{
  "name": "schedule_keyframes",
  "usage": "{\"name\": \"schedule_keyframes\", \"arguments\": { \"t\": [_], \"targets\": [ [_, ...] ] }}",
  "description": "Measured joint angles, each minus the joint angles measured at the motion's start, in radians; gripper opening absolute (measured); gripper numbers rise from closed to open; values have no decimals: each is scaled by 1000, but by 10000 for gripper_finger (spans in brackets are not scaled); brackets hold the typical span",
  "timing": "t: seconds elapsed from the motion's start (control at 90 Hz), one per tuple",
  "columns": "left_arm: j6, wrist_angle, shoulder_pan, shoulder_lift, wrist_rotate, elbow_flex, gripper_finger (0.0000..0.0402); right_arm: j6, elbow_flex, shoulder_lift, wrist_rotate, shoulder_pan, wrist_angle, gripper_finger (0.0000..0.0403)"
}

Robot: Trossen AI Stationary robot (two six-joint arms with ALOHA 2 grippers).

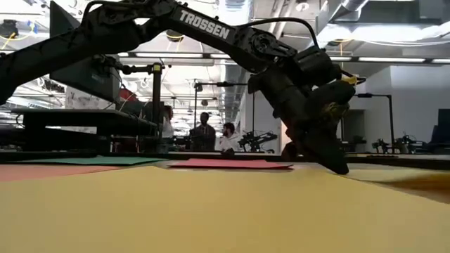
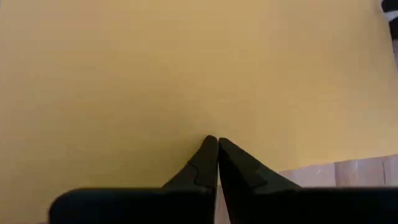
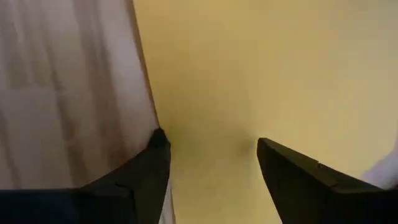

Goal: Organize paper
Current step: Stack the yellow paper on top of the yellow paper

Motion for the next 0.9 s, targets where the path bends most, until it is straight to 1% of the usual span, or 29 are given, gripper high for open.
{"name": "schedule_keyframes", "arguments": {
  "t": [0.367,0.567,0.744,0.9],
  "targets": [
    [-2,1,0,0,1,0,0,99,14,3,-6,-15,-137,226],
    [-2,11,0,1,45,0,0,125,13,2,27,-44,-138,226],
    [2,22,-9,1,47,-1,0,126,13,1,62,-76,-140,226],
    [13,25,-15,3,85,-1,0,126,13,1,88,-108,-139,225]
  ]
}}
